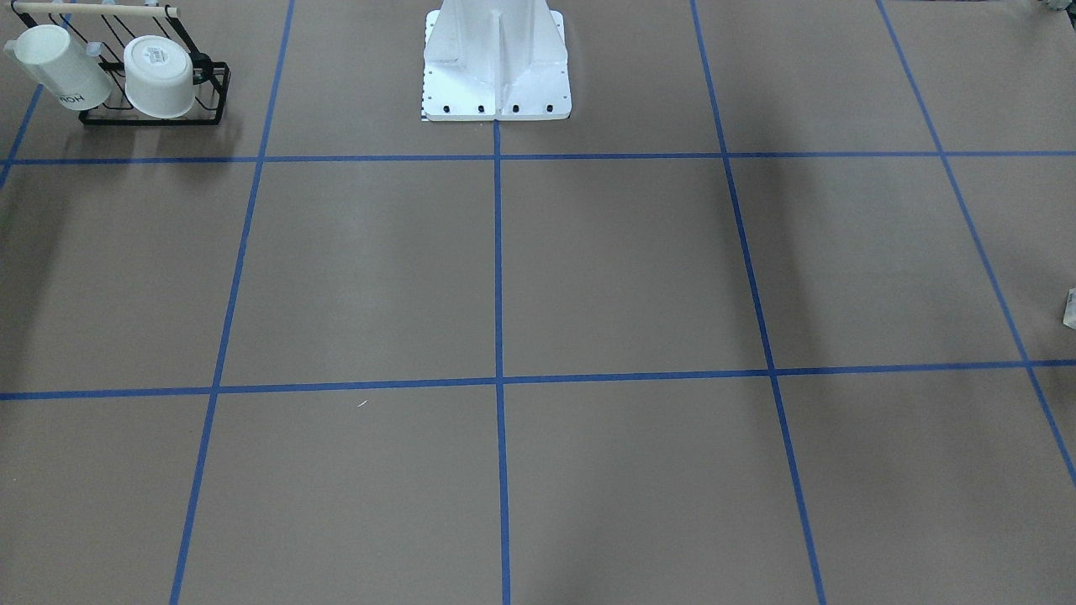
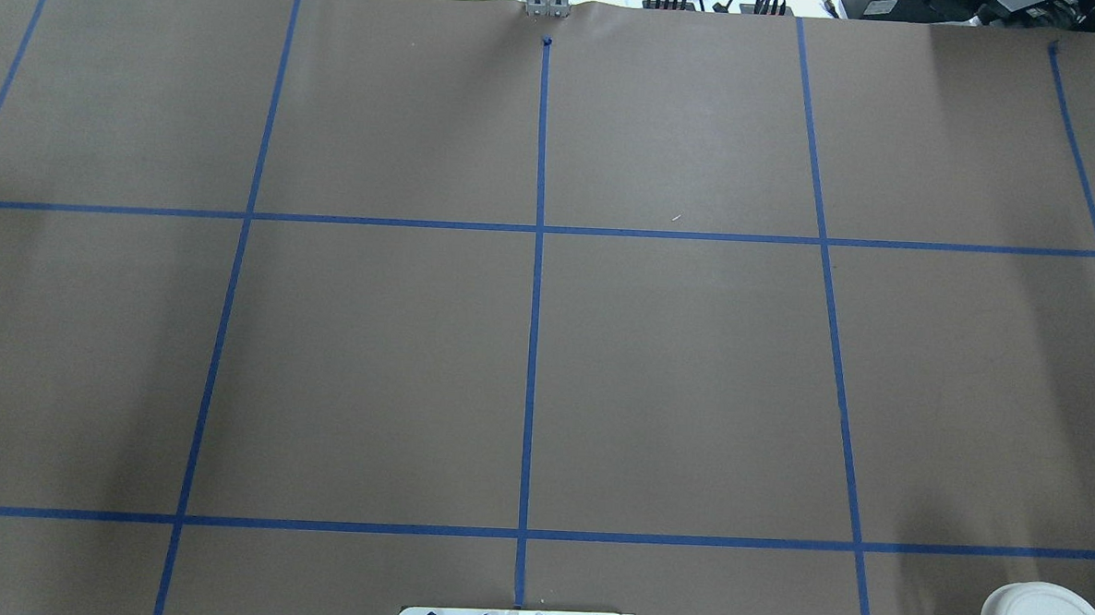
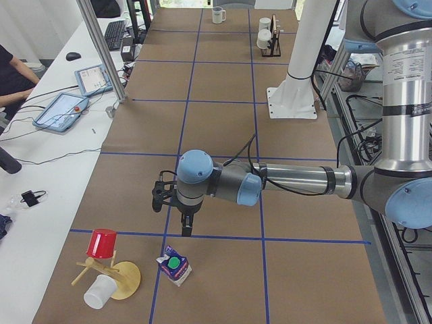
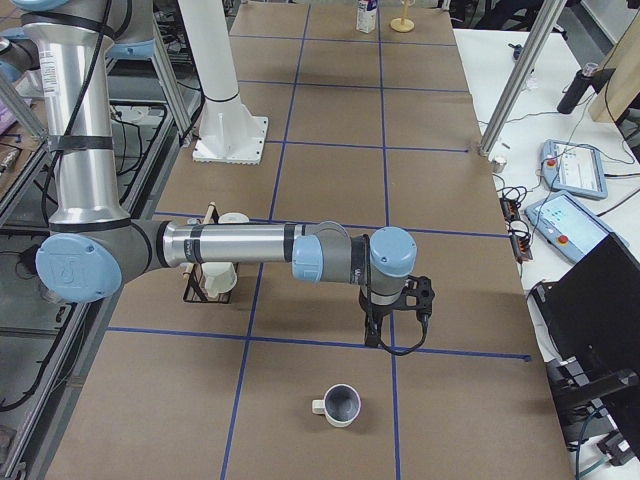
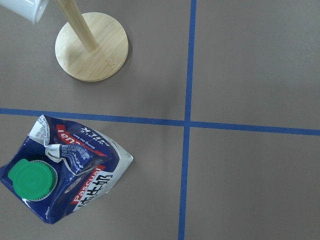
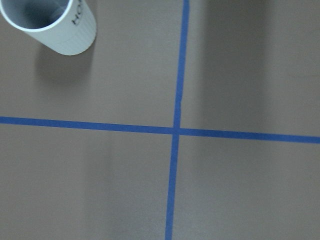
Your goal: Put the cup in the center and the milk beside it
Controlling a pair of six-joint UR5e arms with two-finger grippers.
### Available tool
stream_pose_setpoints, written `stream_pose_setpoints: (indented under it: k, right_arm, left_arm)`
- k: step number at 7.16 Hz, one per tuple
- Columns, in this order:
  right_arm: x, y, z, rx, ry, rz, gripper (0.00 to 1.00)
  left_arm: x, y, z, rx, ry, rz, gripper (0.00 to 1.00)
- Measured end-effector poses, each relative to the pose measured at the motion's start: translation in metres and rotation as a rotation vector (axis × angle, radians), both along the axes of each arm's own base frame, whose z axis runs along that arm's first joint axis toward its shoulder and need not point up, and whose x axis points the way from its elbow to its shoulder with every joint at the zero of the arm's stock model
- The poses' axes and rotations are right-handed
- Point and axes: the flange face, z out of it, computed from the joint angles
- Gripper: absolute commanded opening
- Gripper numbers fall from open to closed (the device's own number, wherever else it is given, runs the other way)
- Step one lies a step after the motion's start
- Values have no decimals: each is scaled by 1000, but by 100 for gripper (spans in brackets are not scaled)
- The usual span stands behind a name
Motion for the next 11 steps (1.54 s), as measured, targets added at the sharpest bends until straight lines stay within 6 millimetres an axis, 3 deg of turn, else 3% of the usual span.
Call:
stream_pose_setpoints:
  k: [4,7,11]
  right_arm:
    - [48,19,87,91,28,-131,100]
    - [52,25,147,114,16,-135,100]
    - [50,32,172,89,-7,-134,100]
  left_arm:
    - [0,-3,-8,18,1,0,98]
    - [0,-4,-10,24,2,1,98]
    - [1,-5,-11,28,3,2,98]
